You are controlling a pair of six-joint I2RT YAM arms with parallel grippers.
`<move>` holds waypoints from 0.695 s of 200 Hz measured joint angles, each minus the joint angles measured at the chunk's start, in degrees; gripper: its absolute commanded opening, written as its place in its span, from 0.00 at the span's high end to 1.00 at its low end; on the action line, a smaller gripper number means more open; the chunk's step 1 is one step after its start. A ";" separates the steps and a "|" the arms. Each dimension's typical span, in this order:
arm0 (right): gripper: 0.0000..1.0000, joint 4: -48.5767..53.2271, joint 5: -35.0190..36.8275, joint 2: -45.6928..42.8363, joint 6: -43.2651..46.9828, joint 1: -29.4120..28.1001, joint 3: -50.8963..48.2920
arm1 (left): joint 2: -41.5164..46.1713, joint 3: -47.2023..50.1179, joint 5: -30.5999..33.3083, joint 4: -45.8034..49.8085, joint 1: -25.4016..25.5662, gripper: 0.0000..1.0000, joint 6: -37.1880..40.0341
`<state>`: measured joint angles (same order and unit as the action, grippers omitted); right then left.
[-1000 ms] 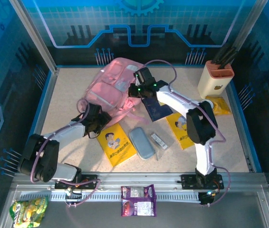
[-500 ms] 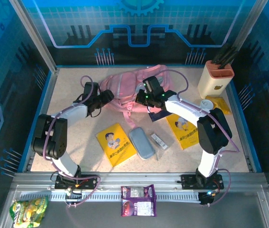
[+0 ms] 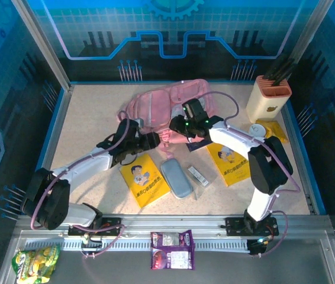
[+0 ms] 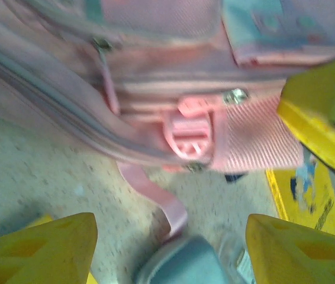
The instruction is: Pack the student bag
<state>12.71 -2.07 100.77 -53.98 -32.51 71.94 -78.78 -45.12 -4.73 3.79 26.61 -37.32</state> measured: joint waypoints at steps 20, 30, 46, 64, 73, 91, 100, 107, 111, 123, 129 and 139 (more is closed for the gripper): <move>0.39 -0.17 -1.01 -3.06 -1.99 -0.31 -4.61 | -0.02 0.68 0.61 1.46 1.27 0.32 0.24; 0.35 -0.44 -1.46 -4.17 -2.99 -0.61 -6.64 | -0.02 1.14 0.87 1.55 1.31 0.32 0.26; 0.29 -0.68 -1.86 -4.98 -5.51 -1.75 -8.94 | -0.35 1.38 1.05 1.77 1.33 0.33 0.26; 0.24 -1.99 -2.16 -5.03 -7.74 -3.56 -10.84 | -1.20 1.38 1.05 1.73 1.31 0.33 0.28; 0.23 -2.69 -2.60 -4.79 -9.44 -4.37 -11.76 | -1.77 1.38 1.07 1.68 1.33 0.34 0.26; 0.22 -4.63 -3.91 -3.02 -11.67 -4.55 -11.98 | -2.64 1.38 1.09 1.46 1.33 0.34 0.24; 0.22 -5.75 -4.24 -1.75 -12.85 -4.13 -11.82 | -2.97 1.38 1.07 1.40 1.33 0.34 0.22; 0.22 -6.38 -4.20 -0.92 -13.51 -3.85 -11.74 | -3.15 1.38 1.07 1.33 1.40 0.35 0.22; 0.22 -6.69 -4.15 -0.44 -13.97 -3.78 -11.65 | -3.17 1.38 1.09 1.31 1.42 0.35 0.22; 0.24 -7.69 -3.43 0.55 -14.95 -3.48 -11.61 | -3.28 1.38 1.27 1.09 1.49 0.35 0.24; 0.26 -8.11 -2.86 0.90 -15.47 -3.41 -11.54 | -3.32 1.38 1.44 1.05 1.53 0.35 0.24; 0.32 -8.70 -2.21 1.46 -16.31 -3.26 -11.28 | -3.39 1.38 1.53 1.05 1.55 0.35 0.24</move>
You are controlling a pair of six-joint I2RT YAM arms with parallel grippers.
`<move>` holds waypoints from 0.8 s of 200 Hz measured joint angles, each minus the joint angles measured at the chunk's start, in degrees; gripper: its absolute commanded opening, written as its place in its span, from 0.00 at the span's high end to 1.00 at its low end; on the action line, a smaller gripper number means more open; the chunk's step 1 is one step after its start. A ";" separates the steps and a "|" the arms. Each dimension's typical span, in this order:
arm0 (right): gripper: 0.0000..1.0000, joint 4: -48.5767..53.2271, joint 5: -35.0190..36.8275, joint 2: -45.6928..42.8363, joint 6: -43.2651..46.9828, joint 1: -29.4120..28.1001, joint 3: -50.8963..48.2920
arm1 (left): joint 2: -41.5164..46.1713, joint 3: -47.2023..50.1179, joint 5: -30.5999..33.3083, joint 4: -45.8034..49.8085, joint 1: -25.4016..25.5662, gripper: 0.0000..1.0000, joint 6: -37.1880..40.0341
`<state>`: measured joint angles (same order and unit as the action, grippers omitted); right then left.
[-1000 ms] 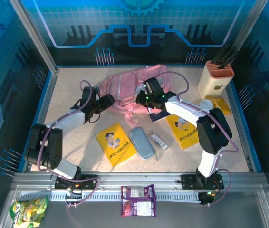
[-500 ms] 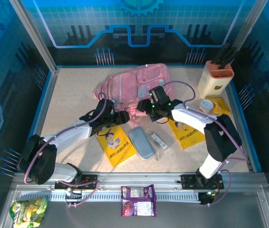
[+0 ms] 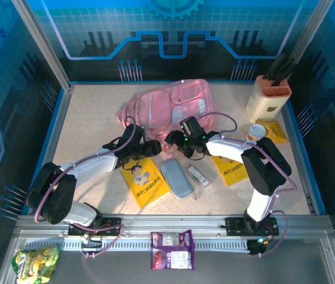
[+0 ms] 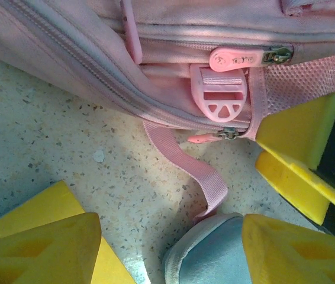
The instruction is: Pack the student bag
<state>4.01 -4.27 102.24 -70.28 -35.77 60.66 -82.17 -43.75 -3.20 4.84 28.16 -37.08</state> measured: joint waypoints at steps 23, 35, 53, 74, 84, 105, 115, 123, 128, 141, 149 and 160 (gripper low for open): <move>0.42 -2.36 2.29 1.09 -1.77 0.68 0.15 | -0.24 0.00 0.20 0.00 0.09 0.37 0.00; 0.52 -3.21 3.65 1.40 -2.01 1.11 0.15 | -0.37 0.00 0.24 0.02 0.13 0.37 0.02; 0.64 -4.09 5.29 2.01 -2.91 1.62 0.22 | -0.39 0.00 0.39 0.00 0.15 0.38 0.04; 0.77 -5.01 6.82 2.58 -2.99 1.84 0.22 | -0.39 0.00 0.39 -0.02 0.39 0.39 0.20; 0.82 -5.31 7.32 2.58 -3.23 1.97 0.20 | -0.39 -0.02 0.42 -0.04 0.85 0.40 0.20; 0.96 -5.66 8.46 2.58 -3.34 2.14 0.20 | -0.61 -0.04 0.42 -0.57 2.32 0.41 0.31; 1.00 -5.84 8.63 2.51 -2.82 2.21 0.20 | -1.09 -0.17 0.42 -0.87 3.08 0.41 0.70; 1.00 -5.97 8.76 2.29 -2.99 2.25 0.17 | -1.53 -0.48 0.39 -0.87 3.65 0.42 1.11; 1.00 -5.99 8.72 2.08 -2.95 2.29 0.15 | -1.86 -0.70 0.42 -0.92 4.00 0.42 1.31; 1.00 -6.08 8.37 0.74 -3.04 2.45 -0.07 | -2.67 -1.42 0.39 -1.31 5.01 0.42 2.16; 1.00 -6.21 8.17 -0.37 -3.08 2.56 -0.24 | -3.08 -1.95 0.39 -1.51 5.53 0.42 2.80; 1.00 -6.21 7.85 -2.08 -3.26 2.69 -0.24 | -3.67 -2.73 0.39 -2.36 6.27 0.42 3.76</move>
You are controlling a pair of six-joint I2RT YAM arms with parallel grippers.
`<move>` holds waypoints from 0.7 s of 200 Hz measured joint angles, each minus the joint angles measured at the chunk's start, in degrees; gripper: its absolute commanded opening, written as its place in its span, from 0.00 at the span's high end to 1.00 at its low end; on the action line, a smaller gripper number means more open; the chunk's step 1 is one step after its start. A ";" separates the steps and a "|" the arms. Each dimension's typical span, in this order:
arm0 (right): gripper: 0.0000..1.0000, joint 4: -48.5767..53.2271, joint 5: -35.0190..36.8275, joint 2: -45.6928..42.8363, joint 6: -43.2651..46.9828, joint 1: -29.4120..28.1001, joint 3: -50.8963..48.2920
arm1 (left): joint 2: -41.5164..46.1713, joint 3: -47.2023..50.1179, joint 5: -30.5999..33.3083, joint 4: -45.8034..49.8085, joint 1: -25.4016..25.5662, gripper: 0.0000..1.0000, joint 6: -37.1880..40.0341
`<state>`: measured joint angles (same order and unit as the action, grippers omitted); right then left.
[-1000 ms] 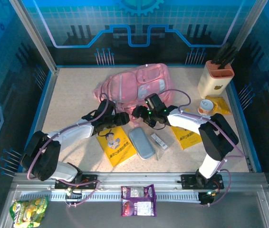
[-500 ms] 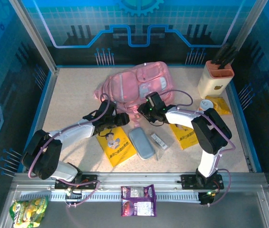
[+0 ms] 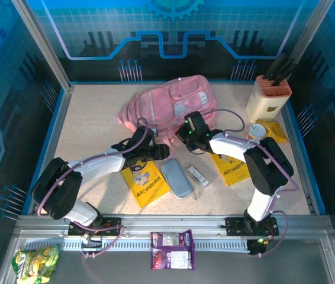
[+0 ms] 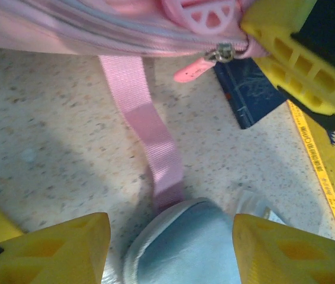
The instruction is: Pack the student bag
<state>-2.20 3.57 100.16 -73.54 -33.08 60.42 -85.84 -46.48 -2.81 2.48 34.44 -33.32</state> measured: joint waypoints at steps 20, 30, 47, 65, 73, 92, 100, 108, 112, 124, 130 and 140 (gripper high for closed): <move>1.00 -0.02 -0.79 -3.15 -0.20 0.15 0.00 | -0.81 -1.03 0.28 -2.75 1.33 0.42 1.97; 1.00 -0.02 -1.18 -4.13 -0.46 0.15 0.00 | -1.16 -1.07 0.68 -4.68 1.90 0.42 2.97; 1.00 0.02 -1.77 -4.81 -0.66 0.15 0.00 | -1.97 -1.07 1.46 -7.58 2.40 0.42 4.57; 1.00 0.39 -2.16 -4.87 -0.66 0.15 0.00 | -2.97 -1.07 3.06 -10.69 2.49 0.41 6.75; 1.00 0.66 -2.32 -4.92 -0.63 0.15 0.00 | -3.39 -1.07 3.98 -11.85 2.49 0.42 7.85; 1.00 1.16 -2.56 -5.03 -0.66 0.15 0.00 | -4.79 -1.62 5.60 -12.72 2.49 0.43 10.03; 1.00 1.25 -2.62 -5.03 -0.90 0.15 0.00 | -5.60 -1.99 6.08 -13.40 2.49 0.43 11.02; 1.00 1.29 -2.78 -5.03 -1.14 0.15 0.00 | -6.32 -2.54 6.49 -13.62 2.47 0.43 11.67; 1.00 1.29 -2.91 -5.03 -1.38 0.15 0.00 | -6.67 -2.80 6.64 -13.62 2.43 0.43 12.11; 1.00 1.31 -3.34 -5.03 -1.81 0.20 0.04 | -7.54 -3.82 6.71 -13.77 2.21 0.43 13.00; 1.00 1.36 -3.63 -5.03 -2.14 0.20 0.11 | -7.93 -4.48 6.69 -13.81 2.14 0.43 13.60; 1.00 1.77 -4.07 -5.03 -2.60 0.22 0.42 | -8.61 -5.75 6.69 -13.79 2.10 0.44 14.40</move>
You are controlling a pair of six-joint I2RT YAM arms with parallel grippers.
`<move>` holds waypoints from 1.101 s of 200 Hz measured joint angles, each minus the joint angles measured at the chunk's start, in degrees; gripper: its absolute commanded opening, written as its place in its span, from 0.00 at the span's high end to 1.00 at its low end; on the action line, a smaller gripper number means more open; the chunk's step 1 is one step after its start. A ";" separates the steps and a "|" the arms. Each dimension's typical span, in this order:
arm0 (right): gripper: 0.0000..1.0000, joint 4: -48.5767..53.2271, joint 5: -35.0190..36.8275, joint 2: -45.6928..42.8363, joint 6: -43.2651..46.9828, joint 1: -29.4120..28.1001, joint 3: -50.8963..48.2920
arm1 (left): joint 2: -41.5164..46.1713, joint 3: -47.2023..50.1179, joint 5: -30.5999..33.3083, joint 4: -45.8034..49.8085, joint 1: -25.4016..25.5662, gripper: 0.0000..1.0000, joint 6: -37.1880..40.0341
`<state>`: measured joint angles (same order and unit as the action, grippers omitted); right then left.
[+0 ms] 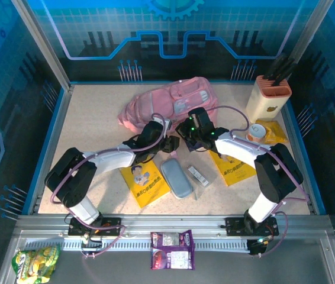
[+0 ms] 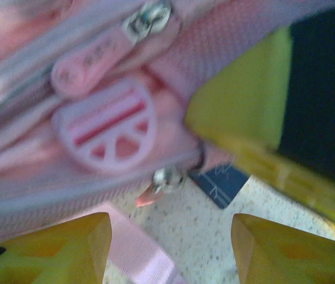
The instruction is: Pack the student bag
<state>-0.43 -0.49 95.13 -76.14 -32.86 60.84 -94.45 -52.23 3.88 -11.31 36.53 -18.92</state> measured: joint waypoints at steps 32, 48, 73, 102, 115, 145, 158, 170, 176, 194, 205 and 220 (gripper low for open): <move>1.00 1.09 -0.79 0.00 -0.92 1.03 1.90 | -1.68 -4.09 -0.04 1.86 -0.81 0.49 1.51; 1.00 1.73 -1.03 0.00 -1.05 1.16 3.19 | -1.88 -5.40 -0.04 2.82 -1.16 0.49 1.55; 1.00 3.08 -1.55 0.00 -1.33 1.42 4.42 | -1.88 -5.75 -0.31 2.84 -1.44 0.52 1.46; 1.00 4.35 -2.36 0.00 -1.92 1.57 5.38 | -1.88 -5.75 -1.60 2.14 -1.55 0.57 1.29; 1.00 4.50 -2.78 0.00 -1.92 1.70 5.84 | -1.88 -5.75 -1.42 1.75 -1.55 0.50 1.29; 1.00 4.66 -3.23 -0.11 -1.95 2.10 5.99 | -1.88 -5.64 -1.11 0.92 -1.95 0.51 1.09; 1.00 4.63 -3.32 -0.33 -1.97 2.19 5.99 | -2.03 -5.57 -1.14 0.15 -1.92 0.55 1.11; 1.00 4.61 -3.39 -0.57 -2.12 2.23 5.99 | -2.32 -5.57 -1.16 -1.16 -2.01 0.56 1.33; 1.00 4.50 -3.37 -0.66 -2.12 2.29 5.99 | -2.38 -5.57 -1.25 -1.55 -2.03 0.58 1.33; 1.00 3.85 -3.43 -0.70 -2.14 2.54 5.97 | -2.71 -5.57 -1.66 -3.23 -2.03 0.67 1.55; 1.00 3.45 -3.45 -0.70 -2.14 2.62 5.90 | -2.95 -5.57 -1.88 -4.24 -2.03 0.73 1.51; 1.00 2.97 -3.54 -0.72 -2.14 2.67 5.73 | -3.04 -5.49 -1.99 -4.92 -2.03 0.77 2.01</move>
<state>2.55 -4.03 94.41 -78.28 -30.20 66.57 -97.49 -57.71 1.89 -16.23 34.50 -16.91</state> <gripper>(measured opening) 0.071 0.254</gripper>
